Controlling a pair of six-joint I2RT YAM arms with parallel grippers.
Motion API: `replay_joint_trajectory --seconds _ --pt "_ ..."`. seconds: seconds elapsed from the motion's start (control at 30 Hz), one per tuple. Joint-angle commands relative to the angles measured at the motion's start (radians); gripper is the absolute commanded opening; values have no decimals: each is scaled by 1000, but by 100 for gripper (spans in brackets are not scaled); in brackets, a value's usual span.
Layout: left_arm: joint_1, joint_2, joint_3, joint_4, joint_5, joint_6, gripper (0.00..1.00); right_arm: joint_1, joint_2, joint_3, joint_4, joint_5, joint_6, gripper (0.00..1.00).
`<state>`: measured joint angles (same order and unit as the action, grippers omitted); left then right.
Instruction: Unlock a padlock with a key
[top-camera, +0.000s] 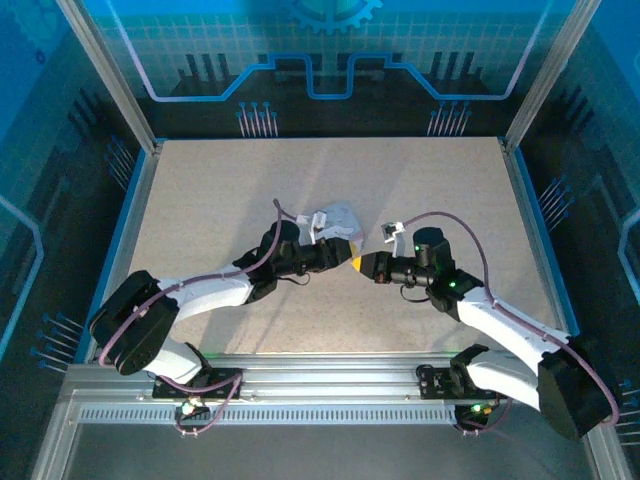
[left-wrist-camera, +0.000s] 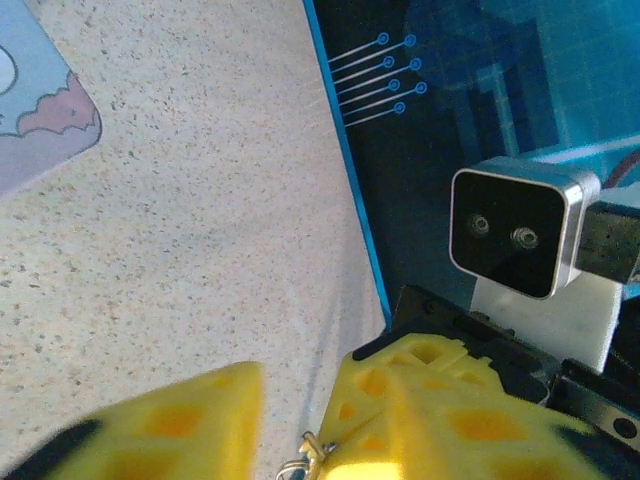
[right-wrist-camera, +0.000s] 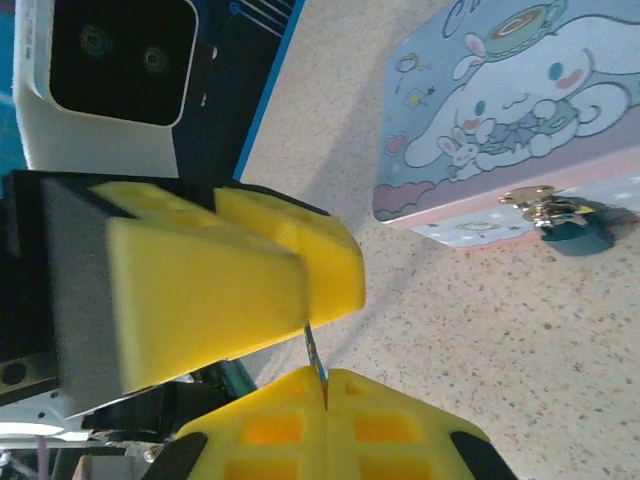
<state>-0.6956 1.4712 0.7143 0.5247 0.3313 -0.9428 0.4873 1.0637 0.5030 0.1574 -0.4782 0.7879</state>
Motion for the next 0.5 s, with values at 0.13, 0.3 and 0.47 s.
replay_joint_trajectory --seconds 0.13,0.3,0.47 --pt "48 -12 239 -450 -103 273 66 -28 -64 33 -330 157 -141 0" --pt "48 105 418 -631 -176 384 71 -29 -96 80 -574 328 -204 0" --pt "44 260 625 -808 -266 446 73 -35 -119 78 -663 409 -210 0"
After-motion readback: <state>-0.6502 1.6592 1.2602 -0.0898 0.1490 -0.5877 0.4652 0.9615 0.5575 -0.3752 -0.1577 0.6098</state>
